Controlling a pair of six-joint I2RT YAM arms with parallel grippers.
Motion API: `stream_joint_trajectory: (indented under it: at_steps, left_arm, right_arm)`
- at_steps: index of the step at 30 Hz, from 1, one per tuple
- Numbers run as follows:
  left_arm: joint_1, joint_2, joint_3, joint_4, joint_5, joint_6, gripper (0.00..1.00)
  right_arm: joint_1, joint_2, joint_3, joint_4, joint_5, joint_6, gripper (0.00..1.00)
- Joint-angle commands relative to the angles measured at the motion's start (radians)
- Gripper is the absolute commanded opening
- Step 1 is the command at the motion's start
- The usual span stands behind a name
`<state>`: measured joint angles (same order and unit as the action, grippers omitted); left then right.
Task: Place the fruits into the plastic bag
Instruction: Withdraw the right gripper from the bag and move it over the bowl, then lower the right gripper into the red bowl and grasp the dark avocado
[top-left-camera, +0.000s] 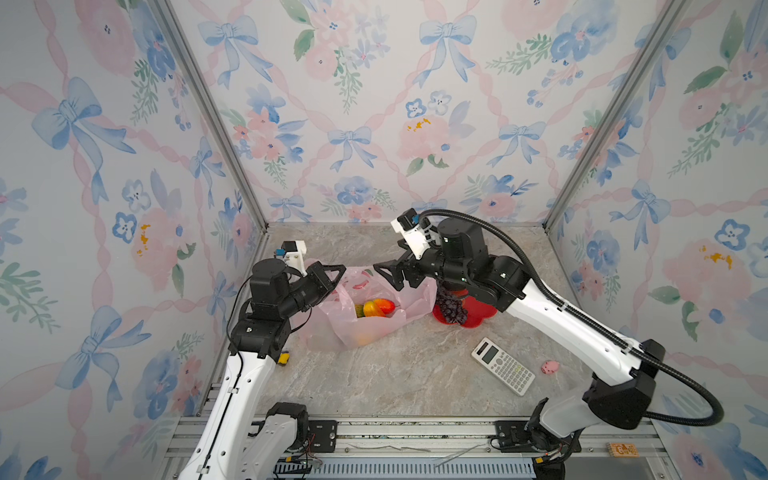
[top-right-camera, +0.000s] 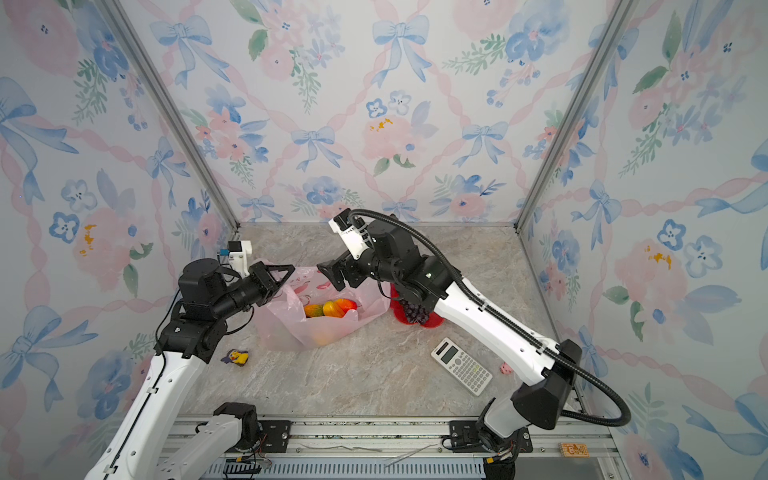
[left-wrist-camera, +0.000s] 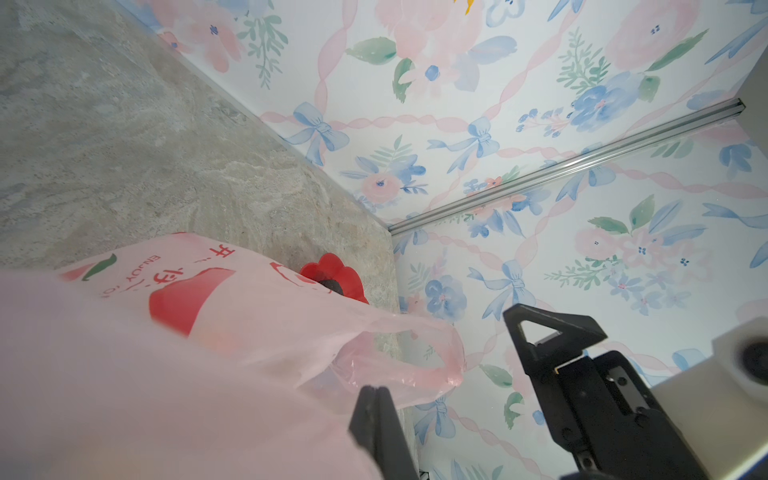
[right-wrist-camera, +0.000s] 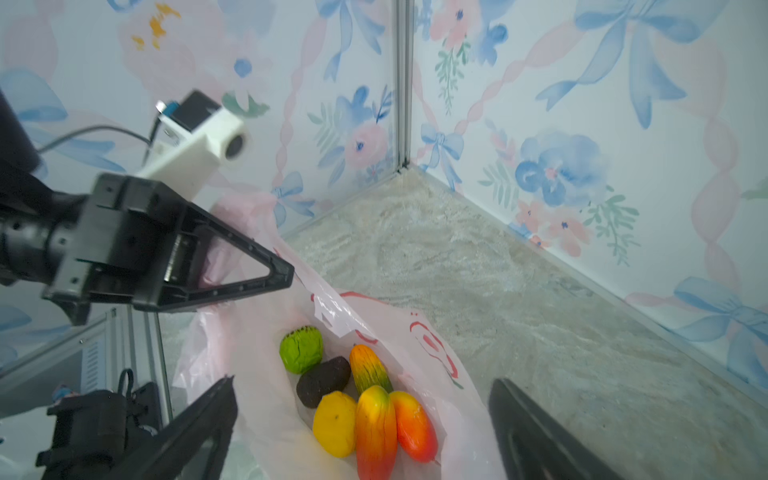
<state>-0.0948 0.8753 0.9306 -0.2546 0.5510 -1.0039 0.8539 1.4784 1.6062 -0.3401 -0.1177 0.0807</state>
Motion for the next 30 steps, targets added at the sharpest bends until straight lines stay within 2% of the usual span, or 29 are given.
stream_joint_trajectory:
  at_steps: [1,9,14,23,30]
  left_arm:
    - [0.009,-0.022,-0.022,0.018,0.013,0.018,0.00]
    - [0.016,-0.029,-0.033,0.018,0.013,0.015,0.00]
    - [0.018,-0.020,-0.032,0.018,0.015,0.020,0.00]
    - [0.020,-0.016,-0.036,0.019,0.013,0.027,0.00]
    - [0.022,-0.026,-0.047,0.018,0.015,0.028,0.00]
  right_arm:
    - [-0.082,-0.067,-0.083,0.199,-0.002,0.183,0.96]
    - [-0.408,-0.101,-0.040,0.020,-0.131,0.667,0.96]
    - [-0.540,-0.126,-0.078,-0.162,-0.106,0.848,0.96]
    - [-0.642,-0.159,-0.216,-0.280,-0.063,1.034,0.96]
    - [-0.662,-0.082,-0.270,-0.440,-0.058,1.196,0.96]
